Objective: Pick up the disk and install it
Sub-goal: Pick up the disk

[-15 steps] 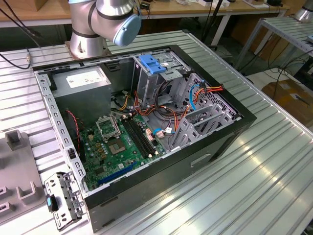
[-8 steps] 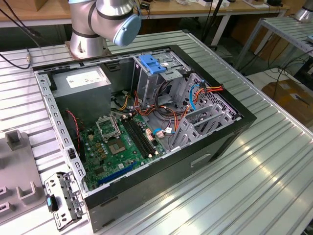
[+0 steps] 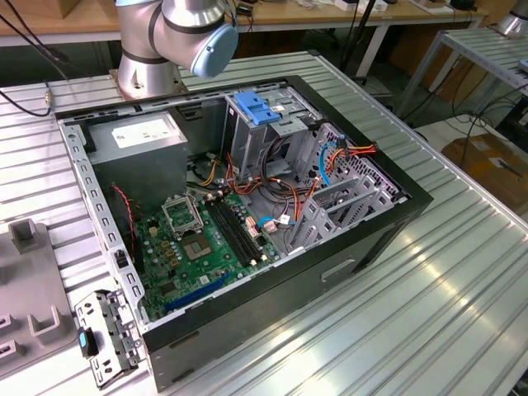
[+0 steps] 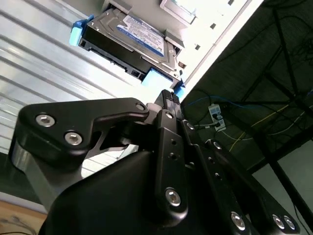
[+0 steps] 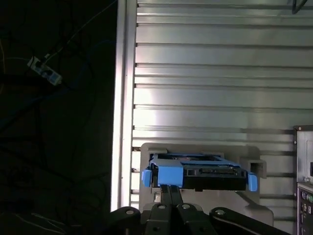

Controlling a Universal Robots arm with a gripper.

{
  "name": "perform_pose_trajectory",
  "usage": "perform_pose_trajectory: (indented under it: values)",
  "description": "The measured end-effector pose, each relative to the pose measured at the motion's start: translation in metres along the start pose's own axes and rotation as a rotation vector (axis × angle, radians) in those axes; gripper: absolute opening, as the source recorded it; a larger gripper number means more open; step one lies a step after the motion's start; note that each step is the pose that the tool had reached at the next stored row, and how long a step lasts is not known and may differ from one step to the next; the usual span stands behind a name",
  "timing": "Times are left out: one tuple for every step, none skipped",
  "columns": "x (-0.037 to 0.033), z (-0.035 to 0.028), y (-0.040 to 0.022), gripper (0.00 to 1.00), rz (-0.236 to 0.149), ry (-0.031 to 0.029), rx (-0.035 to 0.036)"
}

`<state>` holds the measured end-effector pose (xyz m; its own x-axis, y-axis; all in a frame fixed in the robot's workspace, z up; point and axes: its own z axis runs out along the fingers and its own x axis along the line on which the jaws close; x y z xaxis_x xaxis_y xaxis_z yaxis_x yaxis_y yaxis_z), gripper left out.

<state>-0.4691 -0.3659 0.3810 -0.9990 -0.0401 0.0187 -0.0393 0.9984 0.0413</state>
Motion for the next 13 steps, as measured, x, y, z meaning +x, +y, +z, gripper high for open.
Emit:
perform_pose_trajectory:
  values:
    - [0.0000,0.0000,0.0000,0.11,-0.008,0.0003,0.0001]
    - [0.0000,0.0000,0.0000,0.11,-0.017,0.0007,0.0003]
    - [0.0000,0.0000,0.0000,0.11,-0.025,0.0011,0.0004]
    - [0.0000,0.0000,0.0000,0.11,-0.032,0.0014,0.0005]
    - [0.0000,0.0000,0.0000,0.11,-0.041,0.0017,0.0007]
    - [0.0000,0.0000,0.0000,0.11,-0.055,0.0022,0.0010]
    - [0.0000,0.0000,0.0000,0.11,-0.063,0.0026,0.0012]
    - [0.0000,0.0000,0.0000,0.11,-0.070,0.0029,0.0013]
    - [0.0000,0.0000,0.0000,0.11,-0.081,0.0034,0.0015]
    - [0.0000,0.0000,0.0000,0.11,-0.091,0.0038,0.0017]
    - [0.0000,0.0000,0.0000,0.11,-0.099,0.0041,0.0018]
    - [0.0000,0.0000,0.0000,0.11,-0.112,0.0046,0.0021]
    - [0.0000,0.0000,0.0000,0.11,-0.122,0.0050,0.0023]
